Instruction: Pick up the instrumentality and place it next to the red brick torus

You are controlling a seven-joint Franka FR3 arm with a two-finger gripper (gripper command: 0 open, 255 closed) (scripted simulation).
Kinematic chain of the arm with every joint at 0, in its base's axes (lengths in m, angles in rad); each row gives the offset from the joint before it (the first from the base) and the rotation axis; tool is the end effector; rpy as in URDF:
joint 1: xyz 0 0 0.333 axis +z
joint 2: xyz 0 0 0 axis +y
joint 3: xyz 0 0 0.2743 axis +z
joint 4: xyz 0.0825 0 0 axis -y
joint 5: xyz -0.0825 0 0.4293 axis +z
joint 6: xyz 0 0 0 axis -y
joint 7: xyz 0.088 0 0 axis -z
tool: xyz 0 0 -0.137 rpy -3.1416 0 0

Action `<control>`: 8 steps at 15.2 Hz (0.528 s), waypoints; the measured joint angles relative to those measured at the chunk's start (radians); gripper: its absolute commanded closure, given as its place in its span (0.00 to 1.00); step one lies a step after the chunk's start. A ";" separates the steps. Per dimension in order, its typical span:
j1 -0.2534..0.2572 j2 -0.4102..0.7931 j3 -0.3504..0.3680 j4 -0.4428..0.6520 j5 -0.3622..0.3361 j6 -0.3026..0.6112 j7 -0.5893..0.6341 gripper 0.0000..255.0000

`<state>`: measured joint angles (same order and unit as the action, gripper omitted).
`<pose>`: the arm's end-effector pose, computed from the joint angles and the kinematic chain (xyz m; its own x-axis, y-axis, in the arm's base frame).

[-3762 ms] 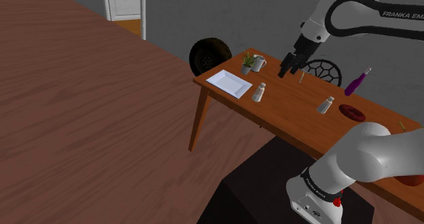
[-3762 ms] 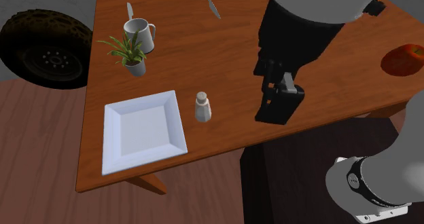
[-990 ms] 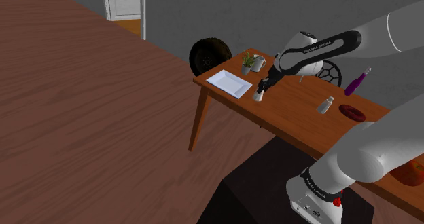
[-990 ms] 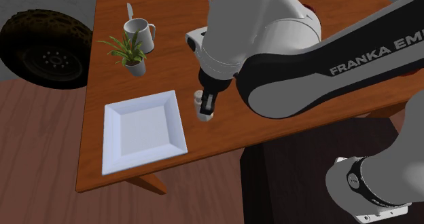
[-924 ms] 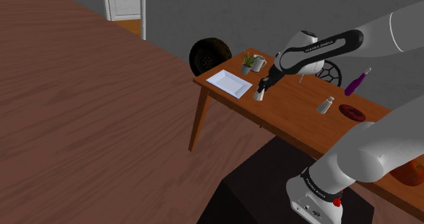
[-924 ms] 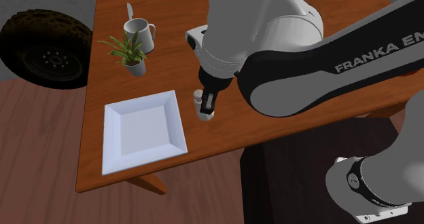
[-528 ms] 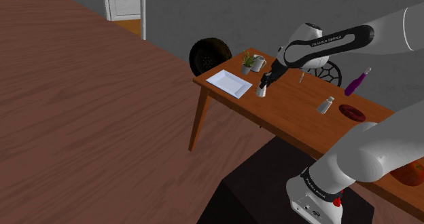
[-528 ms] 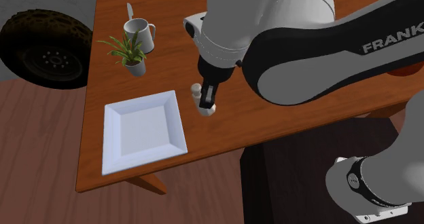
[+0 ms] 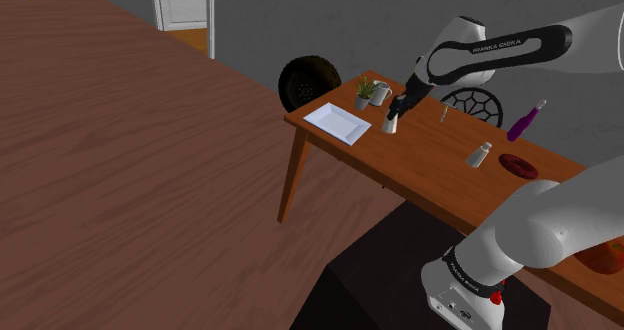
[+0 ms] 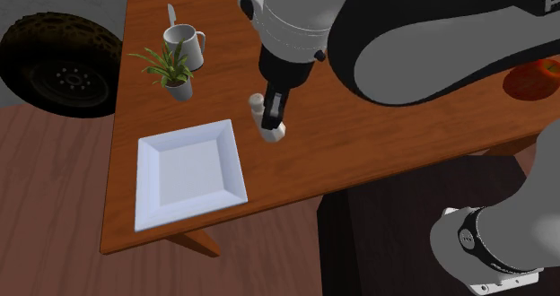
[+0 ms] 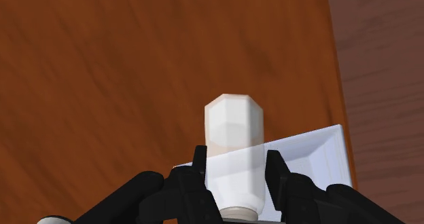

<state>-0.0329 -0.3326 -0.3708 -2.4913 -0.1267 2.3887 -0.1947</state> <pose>0.4701 -0.1936 0.3255 0.9709 -0.1137 0.2108 -0.1221 -0.9922 0.0269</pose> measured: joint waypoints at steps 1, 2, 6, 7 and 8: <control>-0.001 -0.010 0.002 0.008 -0.002 -0.018 0.001 1.00; -0.002 -0.018 0.005 0.017 -0.003 -0.034 0.003 1.00; -0.003 -0.040 0.013 0.051 -0.005 -0.090 0.008 1.00; -0.003 -0.045 0.016 0.060 -0.006 -0.104 0.009 1.00; -0.003 -0.050 0.016 0.069 -0.006 -0.119 0.008 1.00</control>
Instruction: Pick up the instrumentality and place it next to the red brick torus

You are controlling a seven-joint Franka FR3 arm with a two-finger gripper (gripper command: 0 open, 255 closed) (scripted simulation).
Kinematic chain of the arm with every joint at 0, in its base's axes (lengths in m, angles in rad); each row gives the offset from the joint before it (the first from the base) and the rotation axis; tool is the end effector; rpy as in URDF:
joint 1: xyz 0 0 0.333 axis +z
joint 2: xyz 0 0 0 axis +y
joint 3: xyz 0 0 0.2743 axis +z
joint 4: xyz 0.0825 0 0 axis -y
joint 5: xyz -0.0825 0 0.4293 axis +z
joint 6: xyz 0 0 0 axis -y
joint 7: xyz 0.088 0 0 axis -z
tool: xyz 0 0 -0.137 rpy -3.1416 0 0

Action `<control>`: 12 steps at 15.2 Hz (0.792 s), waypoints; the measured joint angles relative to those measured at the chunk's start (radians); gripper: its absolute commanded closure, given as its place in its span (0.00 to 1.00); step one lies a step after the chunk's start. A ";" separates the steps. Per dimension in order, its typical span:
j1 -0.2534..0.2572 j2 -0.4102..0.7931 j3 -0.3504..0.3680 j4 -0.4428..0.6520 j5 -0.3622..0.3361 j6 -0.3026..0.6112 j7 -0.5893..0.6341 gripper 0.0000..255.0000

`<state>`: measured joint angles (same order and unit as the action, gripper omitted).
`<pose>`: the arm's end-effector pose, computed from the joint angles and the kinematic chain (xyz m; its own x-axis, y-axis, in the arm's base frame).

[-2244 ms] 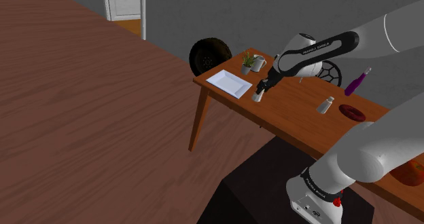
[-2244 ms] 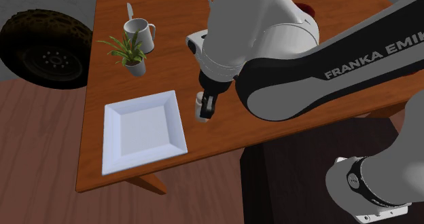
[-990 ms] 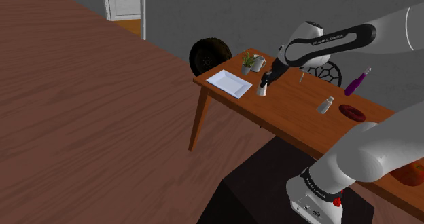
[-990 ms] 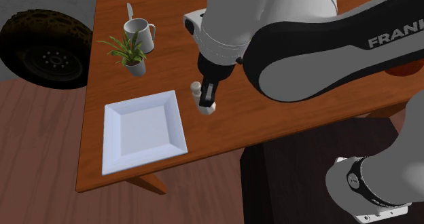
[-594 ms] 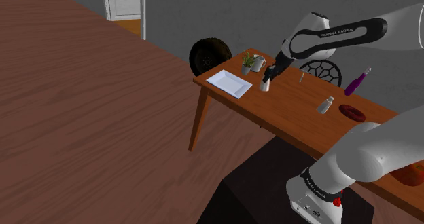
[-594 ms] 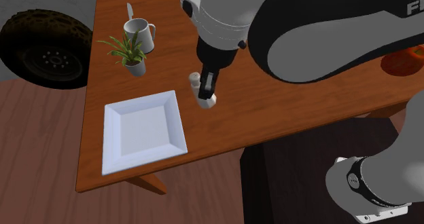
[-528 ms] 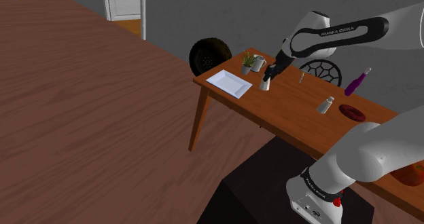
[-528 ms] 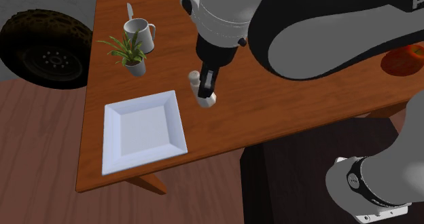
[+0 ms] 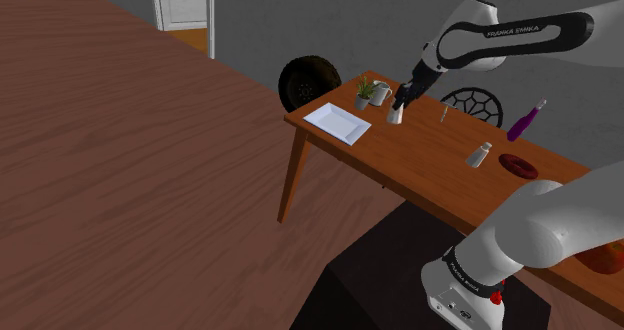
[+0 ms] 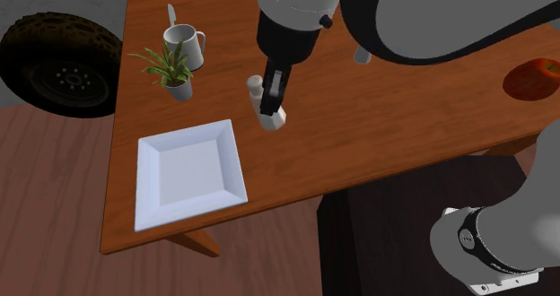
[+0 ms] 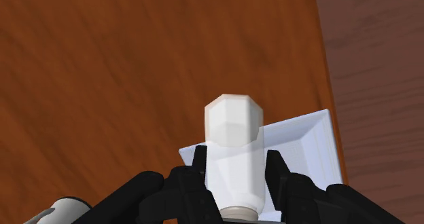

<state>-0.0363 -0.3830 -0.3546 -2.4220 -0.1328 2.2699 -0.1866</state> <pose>0.4742 -0.1949 0.3730 0.9709 -0.1137 0.2107 -0.1220 -0.9922 0.0268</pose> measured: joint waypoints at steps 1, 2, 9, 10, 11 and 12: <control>0.000 -0.007 0.003 0.009 -0.001 -0.017 0.002 1.00; -0.001 -0.013 0.005 0.019 -0.001 -0.032 0.002 1.00; 0.002 -0.031 0.017 0.097 0.002 -0.128 0.006 1.00; 0.002 -0.035 0.018 0.101 0.002 -0.136 0.006 1.00; -0.004 -0.045 0.012 0.096 -0.002 -0.140 -0.003 1.00; -0.012 -0.059 0.001 0.091 -0.007 -0.147 -0.018 1.00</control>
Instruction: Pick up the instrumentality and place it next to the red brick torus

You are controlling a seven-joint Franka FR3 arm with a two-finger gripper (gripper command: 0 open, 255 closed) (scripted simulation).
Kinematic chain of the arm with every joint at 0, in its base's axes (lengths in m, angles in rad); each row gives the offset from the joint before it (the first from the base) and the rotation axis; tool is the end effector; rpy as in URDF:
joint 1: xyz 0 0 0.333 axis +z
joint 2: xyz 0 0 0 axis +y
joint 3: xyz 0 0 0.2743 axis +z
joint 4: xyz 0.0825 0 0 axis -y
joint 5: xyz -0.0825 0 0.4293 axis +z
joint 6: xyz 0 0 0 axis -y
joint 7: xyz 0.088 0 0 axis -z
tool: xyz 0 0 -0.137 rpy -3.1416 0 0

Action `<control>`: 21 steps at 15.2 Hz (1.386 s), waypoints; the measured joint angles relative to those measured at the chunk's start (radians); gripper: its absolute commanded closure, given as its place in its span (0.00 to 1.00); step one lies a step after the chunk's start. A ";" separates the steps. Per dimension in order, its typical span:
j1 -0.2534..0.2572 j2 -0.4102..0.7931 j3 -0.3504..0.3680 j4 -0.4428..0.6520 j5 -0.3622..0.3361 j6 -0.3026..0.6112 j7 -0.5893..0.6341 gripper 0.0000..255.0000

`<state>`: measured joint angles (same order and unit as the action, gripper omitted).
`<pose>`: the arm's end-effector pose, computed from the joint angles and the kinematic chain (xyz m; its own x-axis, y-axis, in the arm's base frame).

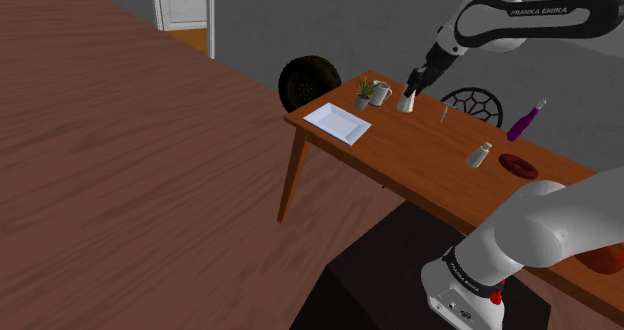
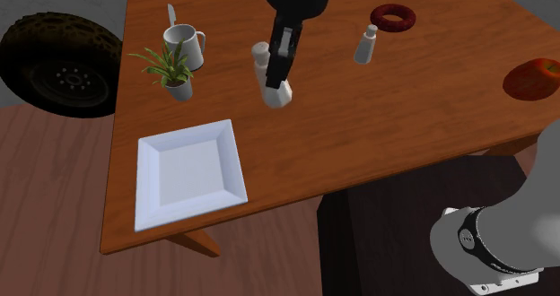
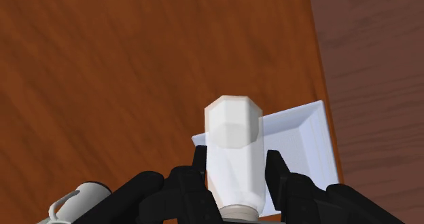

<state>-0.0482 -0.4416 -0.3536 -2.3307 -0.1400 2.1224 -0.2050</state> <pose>0.4674 -0.2082 0.4331 0.9709 -0.1144 0.2103 -0.1227 -0.9921 0.0268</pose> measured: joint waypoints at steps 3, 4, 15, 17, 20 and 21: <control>-0.028 -0.039 -0.039 -0.020 -0.018 -0.014 -0.055 1.00; -0.037 -0.043 -0.058 -0.021 -0.023 -0.014 -0.078 1.00; -0.128 -0.084 -0.265 0.015 -0.077 -0.066 -0.347 1.00; -0.131 -0.061 -0.319 0.045 -0.075 -0.066 -0.406 1.00; -0.142 -0.051 -0.381 0.075 -0.079 -0.078 -0.480 1.00; -0.141 -0.040 -0.407 0.096 -0.075 -0.086 -0.510 1.00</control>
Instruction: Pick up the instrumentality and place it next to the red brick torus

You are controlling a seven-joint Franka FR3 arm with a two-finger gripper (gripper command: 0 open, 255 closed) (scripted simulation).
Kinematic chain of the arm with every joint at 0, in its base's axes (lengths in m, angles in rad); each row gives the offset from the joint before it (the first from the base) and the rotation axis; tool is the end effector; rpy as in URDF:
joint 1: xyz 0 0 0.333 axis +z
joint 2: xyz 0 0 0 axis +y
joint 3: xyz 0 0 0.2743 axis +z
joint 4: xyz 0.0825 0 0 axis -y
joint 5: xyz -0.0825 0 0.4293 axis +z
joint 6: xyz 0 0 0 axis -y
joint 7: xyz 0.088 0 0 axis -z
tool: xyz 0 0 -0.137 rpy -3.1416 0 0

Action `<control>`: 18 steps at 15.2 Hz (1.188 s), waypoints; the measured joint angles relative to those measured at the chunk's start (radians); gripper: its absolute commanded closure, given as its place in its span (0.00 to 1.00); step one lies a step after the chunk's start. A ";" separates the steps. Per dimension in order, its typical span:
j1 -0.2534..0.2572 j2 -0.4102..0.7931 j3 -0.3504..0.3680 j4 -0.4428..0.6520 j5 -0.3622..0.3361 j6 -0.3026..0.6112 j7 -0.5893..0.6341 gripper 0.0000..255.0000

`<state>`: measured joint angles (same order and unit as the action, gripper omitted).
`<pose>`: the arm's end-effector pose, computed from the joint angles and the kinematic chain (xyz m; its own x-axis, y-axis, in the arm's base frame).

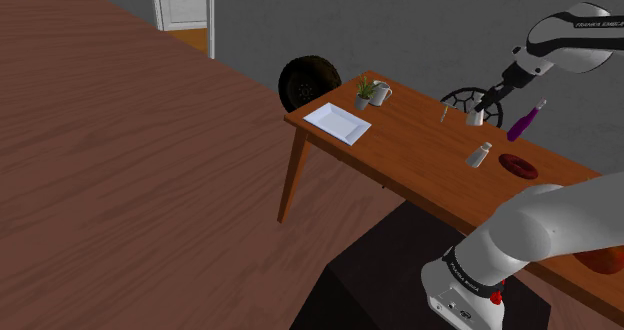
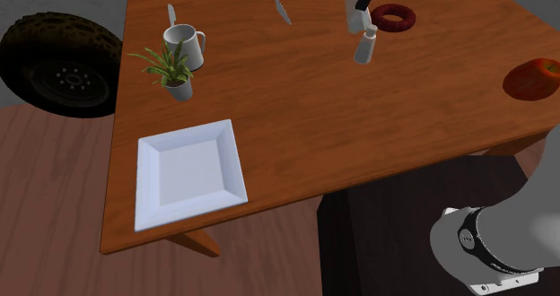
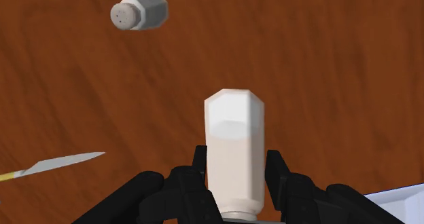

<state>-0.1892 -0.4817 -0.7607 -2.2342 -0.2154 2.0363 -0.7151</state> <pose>0.2876 -0.4416 0.4393 0.9707 -0.1157 0.2107 -0.1239 -0.9920 0.0259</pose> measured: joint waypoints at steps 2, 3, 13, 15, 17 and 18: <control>0.000 0.018 -0.050 0.027 0.005 -0.004 -0.055 1.00; 0.005 0.032 -0.073 0.044 0.011 -0.006 -0.079 1.00; 0.157 0.275 -0.490 0.287 0.202 -0.051 -0.444 1.00; 0.455 0.404 -0.879 0.359 0.340 -0.078 -0.574 1.00; 0.703 0.318 -1.128 0.423 0.279 -0.093 -0.564 1.00; 0.729 0.276 -1.149 0.463 0.228 -0.109 -0.552 1.00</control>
<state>0.5403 -0.2056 -1.9094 -1.7709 0.0128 1.9271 -1.2666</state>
